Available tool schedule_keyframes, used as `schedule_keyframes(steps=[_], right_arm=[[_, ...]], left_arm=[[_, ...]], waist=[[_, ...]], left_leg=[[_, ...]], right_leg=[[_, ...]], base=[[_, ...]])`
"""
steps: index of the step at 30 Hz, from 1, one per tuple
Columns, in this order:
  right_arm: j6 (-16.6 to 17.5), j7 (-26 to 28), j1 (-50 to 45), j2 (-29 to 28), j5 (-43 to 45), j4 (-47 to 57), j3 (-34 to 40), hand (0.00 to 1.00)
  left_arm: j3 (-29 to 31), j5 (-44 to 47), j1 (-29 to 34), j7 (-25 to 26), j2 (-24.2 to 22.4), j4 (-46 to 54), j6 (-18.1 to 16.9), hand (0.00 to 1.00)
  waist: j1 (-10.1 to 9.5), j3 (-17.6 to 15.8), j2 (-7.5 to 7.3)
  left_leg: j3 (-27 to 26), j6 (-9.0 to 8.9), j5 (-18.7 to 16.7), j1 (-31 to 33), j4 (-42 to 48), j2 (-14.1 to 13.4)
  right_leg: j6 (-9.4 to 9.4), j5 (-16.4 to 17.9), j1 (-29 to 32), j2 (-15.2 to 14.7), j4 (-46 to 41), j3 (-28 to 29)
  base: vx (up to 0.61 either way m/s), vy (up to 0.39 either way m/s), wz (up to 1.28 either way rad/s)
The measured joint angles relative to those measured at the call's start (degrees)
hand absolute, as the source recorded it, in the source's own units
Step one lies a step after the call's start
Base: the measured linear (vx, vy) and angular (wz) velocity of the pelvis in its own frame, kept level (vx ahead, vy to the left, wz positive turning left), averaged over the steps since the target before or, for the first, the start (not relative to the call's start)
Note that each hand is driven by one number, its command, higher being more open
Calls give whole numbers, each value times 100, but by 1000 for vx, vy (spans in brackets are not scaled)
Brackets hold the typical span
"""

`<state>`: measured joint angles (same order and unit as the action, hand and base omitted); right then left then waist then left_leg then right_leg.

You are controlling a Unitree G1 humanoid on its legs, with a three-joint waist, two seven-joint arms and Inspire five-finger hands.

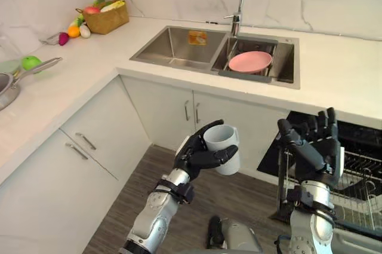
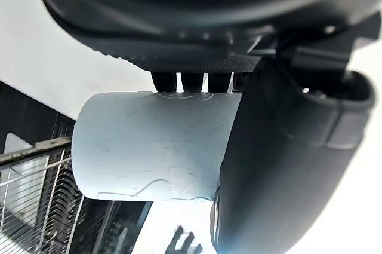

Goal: Walk over to the sink, pick up the cup, carry it to the dishwasher, place the cup inside the dishwasher, then close the dishwasher door

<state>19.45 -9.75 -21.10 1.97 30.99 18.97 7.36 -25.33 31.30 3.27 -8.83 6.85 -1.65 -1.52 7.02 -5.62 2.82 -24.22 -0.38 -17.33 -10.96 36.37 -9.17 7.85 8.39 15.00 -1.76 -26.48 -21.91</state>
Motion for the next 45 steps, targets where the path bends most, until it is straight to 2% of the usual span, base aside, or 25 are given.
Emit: schedule_keyframes(steps=[1,2,3,6,7,9,11,13,16,17,19,20,22,25,28,29,30,31,32,33,34,35,38,41,45], right_arm=[[6,-31,0,3,-57,46,35,100],[33,-90,3,8,-208,73,102,100],[108,-266,12,13,-436,97,166,100],[112,-462,15,5,-522,239,182,100],[117,-458,24,23,-522,318,182,100],[137,-387,59,99,-524,423,177,100],[137,-379,176,394,-520,443,167,100],[142,-388,213,553,-519,472,287,100],[204,-596,204,593,-519,707,622,100],[229,-625,186,537,-522,743,695,100],[230,-621,121,478,-520,783,708,100],[229,-566,90,473,-520,832,785,100],[209,-475,93,471,-519,816,821,100],[126,-215,349,473,-522,373,780,100],[-133,-124,729,477,-518,-369,520,100],[-251,-46,815,480,-520,-641,339,100],[-296,12,848,478,-520,-756,248,100],[-389,115,886,476,-521,-877,88,100],[-408,209,892,466,-519,-878,18,100],[-411,238,899,469,-519,-886,1,100],[-464,256,915,475,-510,-931,-4,100],[-535,258,905,467,-491,-942,-32,100],[-640,431,972,429,-375,-962,-115,100],[-693,861,968,445,-247,-954,-456,100],[-816,1282,964,460,208,-961,-566,100]], left_arm=[[-1,-11,15,-51,-2,0,2,0],[1,-53,43,-101,-11,0,1,0],[5,-85,97,-144,-25,-2,-4,0],[-1,-95,302,-143,-46,-9,-15,0],[-87,-95,379,-141,-50,-8,-48,0],[-214,-177,451,-133,-67,26,-302,0],[-310,-349,527,-40,-113,346,-545,0],[-442,-456,523,13,-131,627,-652,0],[-573,-543,481,-84,-179,891,-904,0],[-588,-542,440,-94,-110,868,-1001,0],[-615,-545,400,6,-16,816,-1010,0],[-658,-544,305,136,-10,791,-1011,0],[-731,-544,92,346,-4,737,-1010,0],[-694,-541,-339,743,-5,497,-1016,0],[-368,-546,-376,1162,-12,431,-1014,0],[-128,-543,-372,1309,-22,416,-1015,0],[28,-543,-375,1362,-43,398,-1030,0],[311,-532,-380,1443,-109,371,-1075,0],[492,-530,-408,1535,-114,369,-1140,0],[545,-532,-412,1556,-95,359,-1168,0],[579,-536,-411,1601,-114,309,-1163,0],[580,-544,-390,1606,-130,289,-1164,0],[533,-551,-397,1575,-257,324,-1166,0],[661,-563,-436,1591,-222,415,-1196,0],[761,-671,-495,1641,-209,415,-1241,0]], waist=[[3,1,2],[-5,1,2],[-20,0,0],[-98,-42,-57],[-192,-62,-91],[-333,-51,-77],[-429,-55,-87],[-384,-49,-79],[-200,-11,-50],[-171,91,-92],[-58,257,-185],[-2,302,-199],[-2,309,-193],[-5,330,-282],[-92,350,-269],[-161,322,-197],[-174,298,-190],[-191,277,-221],[-173,229,-270],[-163,204,-270],[-159,145,-166],[-170,117,-190],[-187,-37,-143],[-214,-48,-169],[-372,-56,-171]], left_leg=[[17,-107,263,186,486,-149],[79,-262,776,466,1201,-396],[319,-464,1204,996,2407,-742],[412,-242,976,1557,3227,-1028],[332,-69,711,1692,2754,-1041],[431,15,421,1772,1259,-953],[1662,-139,342,1825,-487,-601],[2273,-272,388,1830,-862,-452],[2096,-140,540,1767,-1089,-161],[1898,-368,646,1605,-1303,-95],[1580,-553,744,1386,-1509,59],[1282,-542,737,1121,-1798,217],[1041,-484,704,882,-2072,341],[618,-299,595,588,-2234,542],[188,-205,541,325,-2260,517],[119,-200,543,163,-2335,380],[86,-200,539,121,-2354,319],[33,-194,528,107,-2375,243],[-31,-271,415,87,-2338,220],[-49,-378,300,53,-2275,196],[-47,-476,158,90,-2028,3],[-21,-512,83,181,-1841,-37],[52,-499,98,-32,-2328,107],[35,-440,30,122,-2090,180],[148,-447,3,304,-1929,12]], right_leg=[[8,65,-78,57,24,31],[34,156,-209,154,83,95],[82,233,-442,342,176,218],[96,340,-958,586,355,698],[81,349,-1198,637,457,1076],[-13,428,-1316,696,431,1740],[-83,667,-1285,887,69,2755],[-179,914,-1285,1007,-225,3304],[-664,1267,-1296,1001,-573,3760],[-862,1377,-1265,916,-648,3766],[-1103,1418,-1257,631,-627,3687],[-1266,1343,-1241,345,-559,3409],[-1408,1258,-1179,107,-580,3037],[-1356,1088,-819,-360,-1074,2031],[-1243,814,-631,-695,-1295,1148],[-1040,898,-411,-768,-1515,798],[-908,1077,-371,-787,-1258,629],[-864,1006,-236,-919,-590,424],[-906,296,-196,-1151,155,287],[-1127,-229,-213,-1182,271,239],[-1040,-238,-316,-989,313,253],[-1025,-229,-336,-993,300,283],[-1000,-204,-274,-1098,-106,133],[-1008,-190,-291,-1219,9,0],[-1051,-385,-442,-1024,471,-151]], base=[[292,-189,-19],[296,-173,-39],[294,-163,-49],[300,-123,-94],[322,-75,-161],[267,4,-193],[287,120,-227],[310,206,-191],[349,296,-132],[379,328,-121],[351,276,-88],[338,298,-82],[217,252,-70],[94,171,-69],[111,135,-122],[50,6,-113],[42,-16,-129],[59,-50,-89],[97,-68,-71],[144,-90,-42],[122,-73,-26],[76,-53,-19],[-21,24,-13],[-52,41,-8],[-44,7,9]])
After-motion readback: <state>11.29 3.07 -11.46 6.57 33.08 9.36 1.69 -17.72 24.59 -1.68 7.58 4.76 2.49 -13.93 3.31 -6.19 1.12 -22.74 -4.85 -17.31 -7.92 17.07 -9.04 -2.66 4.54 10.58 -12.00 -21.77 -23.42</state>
